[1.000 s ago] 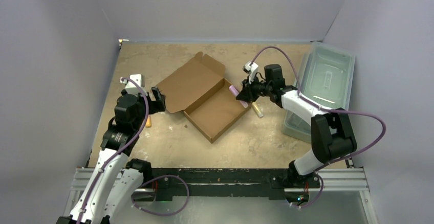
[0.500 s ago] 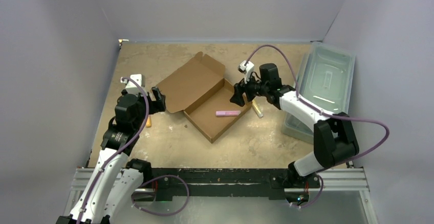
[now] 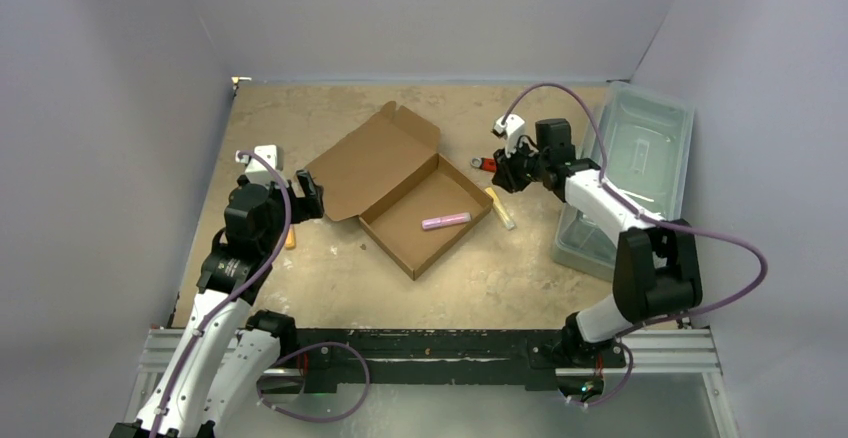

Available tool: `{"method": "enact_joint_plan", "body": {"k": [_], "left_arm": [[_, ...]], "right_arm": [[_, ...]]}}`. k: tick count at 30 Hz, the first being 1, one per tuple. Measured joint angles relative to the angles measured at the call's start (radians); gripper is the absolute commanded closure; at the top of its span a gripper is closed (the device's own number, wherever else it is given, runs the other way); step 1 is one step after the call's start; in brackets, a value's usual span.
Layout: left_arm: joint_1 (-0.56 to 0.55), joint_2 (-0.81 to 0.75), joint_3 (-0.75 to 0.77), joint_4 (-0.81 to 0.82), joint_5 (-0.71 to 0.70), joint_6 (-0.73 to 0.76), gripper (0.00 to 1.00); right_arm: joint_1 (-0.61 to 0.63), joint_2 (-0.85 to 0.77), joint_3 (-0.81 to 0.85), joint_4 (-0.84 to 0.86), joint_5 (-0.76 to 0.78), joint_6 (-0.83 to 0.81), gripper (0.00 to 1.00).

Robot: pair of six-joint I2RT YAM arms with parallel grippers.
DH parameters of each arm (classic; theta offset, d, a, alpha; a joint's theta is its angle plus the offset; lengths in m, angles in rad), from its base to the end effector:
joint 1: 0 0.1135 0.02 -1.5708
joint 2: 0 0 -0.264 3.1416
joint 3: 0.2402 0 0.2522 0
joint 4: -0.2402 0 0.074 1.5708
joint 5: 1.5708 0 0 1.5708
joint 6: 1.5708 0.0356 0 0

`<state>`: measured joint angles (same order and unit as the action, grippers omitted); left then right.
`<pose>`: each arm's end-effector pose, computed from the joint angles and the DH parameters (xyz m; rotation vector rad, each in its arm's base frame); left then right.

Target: Fold the paper box

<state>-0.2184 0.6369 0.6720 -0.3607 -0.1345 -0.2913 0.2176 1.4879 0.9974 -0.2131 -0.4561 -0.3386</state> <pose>0.1514 -0.0287 0.3041 -0.1608 1.8925 -0.2197 0.3123 0.0851 0.2456 -0.8368 2.0643 0.4511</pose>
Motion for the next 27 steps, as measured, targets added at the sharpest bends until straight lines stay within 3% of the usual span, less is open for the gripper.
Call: {"method": "enact_joint_plan", "body": {"k": [6, 14, 27], "left_arm": [[0.000, -0.001, 0.000, 0.000, 0.000, 0.000, 0.20], [0.000, 0.000, 0.000, 0.000, 0.000, 0.000, 0.20], [0.000, -0.001, 0.000, 0.000, 0.000, 0.001, 0.20]], "right_arm": [[0.000, 0.088, 0.004, -0.038, 0.081, 0.002, 0.70], [-0.001, 0.163, 0.037, -0.076, 0.177, -0.006, 0.59], [-0.001, 0.254, 0.068, -0.121, 0.169, -0.018, 0.55]]}}
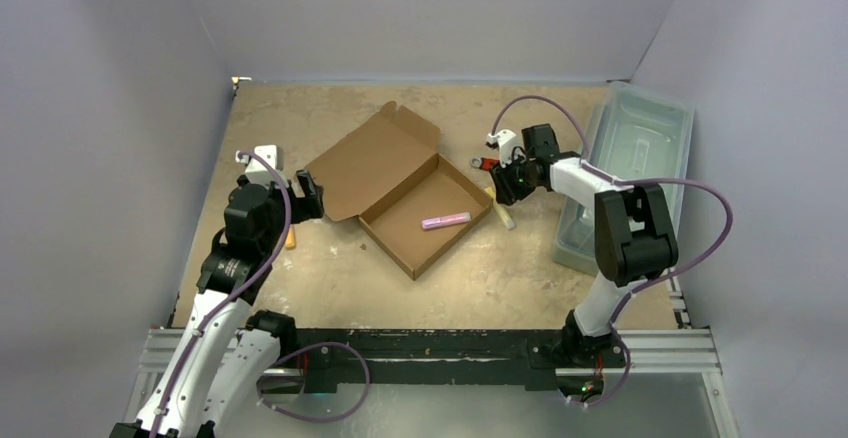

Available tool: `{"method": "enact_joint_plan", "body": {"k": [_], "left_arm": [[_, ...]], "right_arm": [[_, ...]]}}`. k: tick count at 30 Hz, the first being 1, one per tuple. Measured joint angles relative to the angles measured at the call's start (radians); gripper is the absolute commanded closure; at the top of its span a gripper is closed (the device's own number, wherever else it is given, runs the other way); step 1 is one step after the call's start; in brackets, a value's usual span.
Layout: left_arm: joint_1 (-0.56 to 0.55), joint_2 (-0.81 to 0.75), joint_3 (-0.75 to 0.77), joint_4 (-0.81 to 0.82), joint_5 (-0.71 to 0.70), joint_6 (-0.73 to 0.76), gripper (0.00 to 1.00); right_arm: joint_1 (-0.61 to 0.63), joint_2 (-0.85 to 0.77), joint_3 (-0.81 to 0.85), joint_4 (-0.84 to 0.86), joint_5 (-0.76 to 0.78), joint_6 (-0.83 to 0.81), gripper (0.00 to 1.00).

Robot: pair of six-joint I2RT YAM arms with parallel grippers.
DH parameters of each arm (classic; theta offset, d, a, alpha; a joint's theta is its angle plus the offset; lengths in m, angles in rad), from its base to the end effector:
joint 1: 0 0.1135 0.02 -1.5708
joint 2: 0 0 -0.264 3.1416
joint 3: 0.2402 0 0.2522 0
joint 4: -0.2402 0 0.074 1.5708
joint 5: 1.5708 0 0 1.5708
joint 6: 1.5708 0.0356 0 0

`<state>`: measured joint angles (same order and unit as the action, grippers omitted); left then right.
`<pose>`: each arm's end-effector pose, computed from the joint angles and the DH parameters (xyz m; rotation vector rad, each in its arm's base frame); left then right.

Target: Fold the paper box

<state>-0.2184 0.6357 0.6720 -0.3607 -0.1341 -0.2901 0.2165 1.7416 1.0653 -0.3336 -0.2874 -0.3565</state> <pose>0.1512 -0.0287 0.3043 -0.1594 1.8914 -0.2195 0.3406 0.0853 0.1756 -0.8213 2.4125 0.3162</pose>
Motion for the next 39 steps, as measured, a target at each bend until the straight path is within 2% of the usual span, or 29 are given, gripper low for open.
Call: {"method": "enact_joint_plan", "body": {"k": [18, 28, 30, 35, 39], "left_arm": [[0.000, -0.001, 0.000, 0.000, 0.000, 0.006, 0.20], [0.000, -0.002, 0.000, 0.000, 0.000, 0.006, 0.20], [0.000, -0.003, 0.000, 0.000, 0.000, 0.006, 0.20], [0.000, -0.005, 0.000, 0.000, 0.000, 0.006, 0.20], [0.000, -0.005, 0.000, 0.000, 0.000, 0.006, 0.20]], "right_arm": [[0.002, 0.035, 0.026, -0.024, -0.073, -0.005, 0.49], [0.015, 0.053, 0.029, -0.042, -0.012, -0.024, 0.49], [0.016, 0.053, 0.029, -0.042, 0.009, -0.027, 0.51], [0.018, 0.053, 0.029, -0.040, 0.041, -0.032, 0.78], [0.018, 0.052, 0.029, -0.040, 0.055, -0.030, 0.90]]}}
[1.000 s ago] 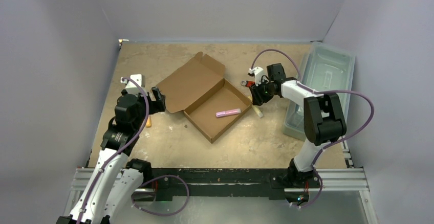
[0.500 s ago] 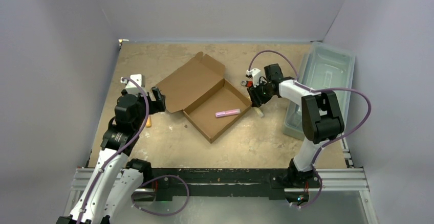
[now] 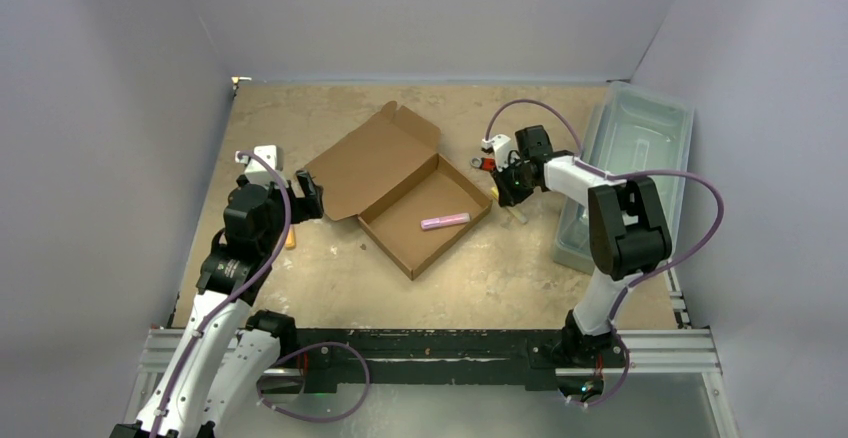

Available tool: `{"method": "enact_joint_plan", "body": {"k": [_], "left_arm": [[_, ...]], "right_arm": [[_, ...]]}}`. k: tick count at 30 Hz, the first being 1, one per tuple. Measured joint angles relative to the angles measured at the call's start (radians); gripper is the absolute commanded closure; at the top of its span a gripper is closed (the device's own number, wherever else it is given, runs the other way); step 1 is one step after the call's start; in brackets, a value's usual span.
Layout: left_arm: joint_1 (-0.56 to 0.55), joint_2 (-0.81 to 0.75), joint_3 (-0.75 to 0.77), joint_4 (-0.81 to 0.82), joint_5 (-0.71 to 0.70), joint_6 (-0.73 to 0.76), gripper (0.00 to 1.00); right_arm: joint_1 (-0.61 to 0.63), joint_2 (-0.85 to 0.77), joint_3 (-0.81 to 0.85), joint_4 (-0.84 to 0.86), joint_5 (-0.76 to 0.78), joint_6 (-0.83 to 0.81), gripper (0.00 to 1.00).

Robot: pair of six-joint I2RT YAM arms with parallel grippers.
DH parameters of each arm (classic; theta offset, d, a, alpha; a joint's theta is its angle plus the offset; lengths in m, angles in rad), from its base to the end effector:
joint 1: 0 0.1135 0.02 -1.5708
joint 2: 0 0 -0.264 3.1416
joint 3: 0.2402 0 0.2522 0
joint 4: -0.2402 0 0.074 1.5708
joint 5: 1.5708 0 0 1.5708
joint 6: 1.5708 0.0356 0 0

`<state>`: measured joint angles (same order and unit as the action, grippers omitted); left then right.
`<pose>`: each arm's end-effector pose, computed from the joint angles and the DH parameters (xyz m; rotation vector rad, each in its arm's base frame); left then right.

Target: Fold the paper box

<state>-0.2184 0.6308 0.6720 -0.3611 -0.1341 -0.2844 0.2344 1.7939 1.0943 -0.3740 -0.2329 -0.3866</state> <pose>0.1502 -0.0285 0.3049 -0.1541 1.8872 -0.2168 0.3446 0.0907 0.1636 -0.8739 2.4691 0.2548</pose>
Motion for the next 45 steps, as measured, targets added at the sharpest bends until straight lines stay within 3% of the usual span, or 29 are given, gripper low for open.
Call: {"method": "enact_joint_plan", "body": {"k": [6, 12, 14, 17, 20, 22, 27, 30, 37, 45], "left_arm": [[0.000, -0.001, 0.000, 0.000, 0.000, 0.000, 0.20], [0.002, -0.001, 0.000, 0.000, 0.001, 0.000, 0.20], [0.002, 0.000, 0.000, 0.000, 0.003, 0.000, 0.20], [0.002, 0.001, 0.000, 0.000, 0.004, 0.000, 0.20], [0.002, 0.002, 0.000, 0.000, 0.004, 0.000, 0.20], [0.002, 0.005, 0.000, 0.000, 0.004, 0.000, 0.20], [0.002, 0.019, 0.000, 0.000, 0.003, 0.000, 0.20], [0.003, 0.025, 0.000, 0.000, 0.000, 0.000, 0.20], [0.008, 0.035, 0.000, 0.000, -0.016, -0.003, 0.20], [0.049, 0.133, 0.000, -0.011, -0.050, -0.024, 0.21]], "right_arm": [[0.000, -0.052, -0.016, 0.019, 0.031, 0.015, 0.98], [-0.002, -0.328, -0.109, 0.158, -0.010, 0.056, 0.94], [-0.005, -0.413, -0.131, 0.216, -0.076, 0.062, 0.85], [-0.006, -0.459, -0.142, 0.291, -0.288, 0.072, 0.86], [0.024, -0.388, -0.134, 0.317, -0.497, 0.084, 0.85], [0.067, -0.319, -0.130, 0.317, -0.545, 0.093, 0.79], [0.178, -0.224, -0.132, 0.316, -0.517, 0.144, 0.39], [0.197, -0.224, -0.129, 0.330, -0.471, 0.172, 0.26], [0.186, -0.248, -0.118, 0.299, -0.404, 0.169, 0.22], [0.182, -0.446, -0.110, 0.149, -0.472, -0.020, 0.23]]}}
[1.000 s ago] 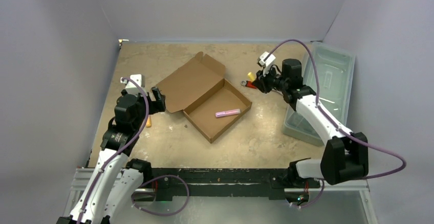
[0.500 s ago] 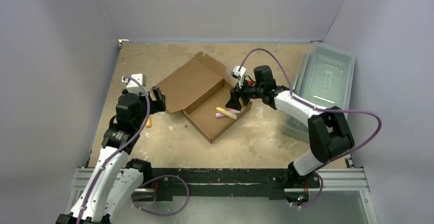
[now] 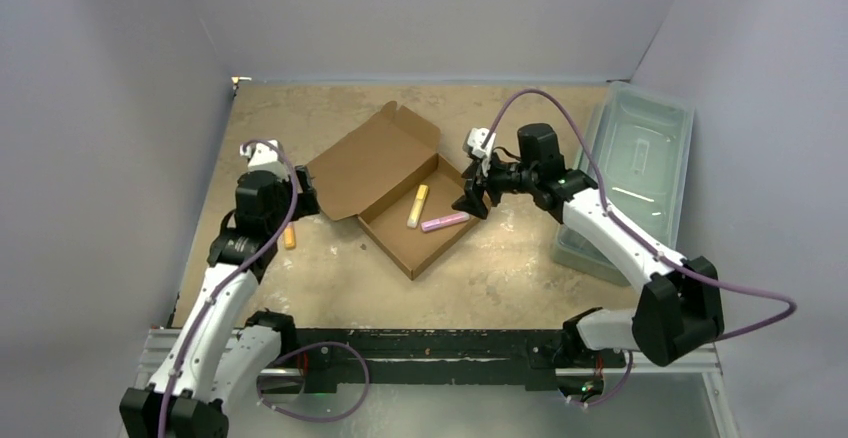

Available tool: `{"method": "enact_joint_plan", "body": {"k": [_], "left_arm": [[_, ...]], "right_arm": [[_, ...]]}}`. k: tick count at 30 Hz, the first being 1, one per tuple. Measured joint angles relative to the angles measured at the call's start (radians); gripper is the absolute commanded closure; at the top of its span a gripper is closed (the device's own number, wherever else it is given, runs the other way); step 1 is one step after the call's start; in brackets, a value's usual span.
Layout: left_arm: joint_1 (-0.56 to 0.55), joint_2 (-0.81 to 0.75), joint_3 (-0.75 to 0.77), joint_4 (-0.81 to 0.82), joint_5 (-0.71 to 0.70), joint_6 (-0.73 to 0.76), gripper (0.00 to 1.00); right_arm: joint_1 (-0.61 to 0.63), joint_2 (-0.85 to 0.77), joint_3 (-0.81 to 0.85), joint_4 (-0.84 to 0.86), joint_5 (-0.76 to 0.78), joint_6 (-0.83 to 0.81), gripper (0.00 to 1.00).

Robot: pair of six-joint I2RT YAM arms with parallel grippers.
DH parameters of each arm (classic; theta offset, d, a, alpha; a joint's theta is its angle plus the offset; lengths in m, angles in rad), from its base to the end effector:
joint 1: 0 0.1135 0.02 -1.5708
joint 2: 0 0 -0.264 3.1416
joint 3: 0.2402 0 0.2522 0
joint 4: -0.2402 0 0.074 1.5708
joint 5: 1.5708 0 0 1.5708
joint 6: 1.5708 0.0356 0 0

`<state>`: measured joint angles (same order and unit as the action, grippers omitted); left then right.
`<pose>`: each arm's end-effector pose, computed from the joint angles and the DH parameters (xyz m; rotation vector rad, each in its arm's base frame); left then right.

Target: Fold the paper box

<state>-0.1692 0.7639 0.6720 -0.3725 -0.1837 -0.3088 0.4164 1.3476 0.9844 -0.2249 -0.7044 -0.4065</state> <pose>0.1748 -0.0233 0.2846 -0.2562 2.0124 -0.1148 0.2614 0.1408 0.2839 -1.1918 1.7212 0.7604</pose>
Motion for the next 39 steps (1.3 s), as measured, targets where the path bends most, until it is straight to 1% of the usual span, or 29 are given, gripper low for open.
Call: {"method": "enact_joint_plan", "body": {"k": [2, 4, 5, 8, 10, 12, 13, 14, 16, 18, 23, 25, 27, 29, 31, 32, 35, 37, 39], "left_arm": [[0.048, 0.055, 0.000, -0.005, 0.012, -0.010, 0.21], [0.108, 0.121, 0.000, -0.007, 0.056, -0.018, 0.16], [0.159, 0.150, 0.000, -0.006, 0.069, -0.020, 0.16], [0.256, 0.270, 0.003, 0.001, 0.113, -0.023, 0.17], [0.280, 0.374, 0.013, 0.001, 0.127, -0.022, 0.19], [0.281, 0.468, 0.019, -0.006, 0.122, -0.022, 0.28], [0.280, 0.504, 0.022, -0.011, 0.115, -0.021, 0.35], [0.280, 0.526, 0.023, -0.013, 0.106, -0.022, 0.39], [0.280, 0.567, 0.024, -0.015, 0.089, -0.023, 0.44], [0.280, 0.600, 0.030, -0.015, 0.084, -0.021, 0.52], [0.280, 0.695, 0.058, -0.010, 0.084, -0.010, 0.62], [0.280, 0.713, 0.075, -0.004, 0.091, -0.008, 0.67], [0.280, 0.725, 0.084, -0.001, 0.093, -0.002, 0.75], [0.280, 0.728, 0.088, 0.003, 0.098, 0.005, 0.86], [0.280, 0.728, 0.088, 0.003, 0.102, 0.007, 0.98], [0.280, 0.727, 0.088, 0.005, 0.103, 0.010, 1.00], [0.280, 0.699, 0.086, 0.001, 0.108, 0.014, 1.00], [0.280, 0.625, 0.072, 0.010, 0.139, 0.015, 1.00], [0.280, 0.506, 0.046, 0.037, 0.217, 0.011, 1.00]], "right_arm": [[-0.003, -0.032, 0.000, -0.016, -0.019, -0.032, 0.23], [-0.013, -0.055, 0.000, -0.031, -0.031, -0.057, 0.23], [-0.019, -0.061, 0.000, -0.039, -0.038, -0.066, 0.23], [-0.034, -0.064, 0.000, -0.054, -0.048, -0.079, 0.23], [-0.039, -0.064, 0.000, -0.061, -0.050, -0.084, 0.23], [-0.041, -0.064, 0.000, -0.064, -0.052, -0.086, 0.23], [-0.041, -0.064, 0.000, -0.066, -0.053, -0.087, 0.23], [-0.041, -0.064, 0.000, -0.067, -0.054, -0.089, 0.23], [-0.042, -0.064, 0.000, -0.068, -0.055, -0.092, 0.23], [-0.042, -0.064, 0.000, -0.068, -0.055, -0.095, 0.23], [-0.043, -0.052, 0.000, -0.070, -0.056, -0.102, 0.23], [-0.044, -0.045, 0.000, -0.071, -0.056, -0.103, 0.23], [-0.045, -0.038, 0.000, -0.075, -0.055, -0.105, 0.23], [-0.045, -0.030, 0.000, -0.077, -0.055, -0.108, 0.23], [-0.045, -0.024, 0.000, -0.081, -0.055, -0.109, 0.23], [-0.045, -0.022, 0.000, -0.084, -0.055, -0.110, 0.23], [-0.046, -0.018, 0.000, -0.090, -0.055, -0.112, 0.23], [-0.051, -0.018, 0.000, -0.095, -0.056, -0.113, 0.23], [-0.058, -0.018, 0.000, -0.098, -0.056, -0.114, 0.23]]}}
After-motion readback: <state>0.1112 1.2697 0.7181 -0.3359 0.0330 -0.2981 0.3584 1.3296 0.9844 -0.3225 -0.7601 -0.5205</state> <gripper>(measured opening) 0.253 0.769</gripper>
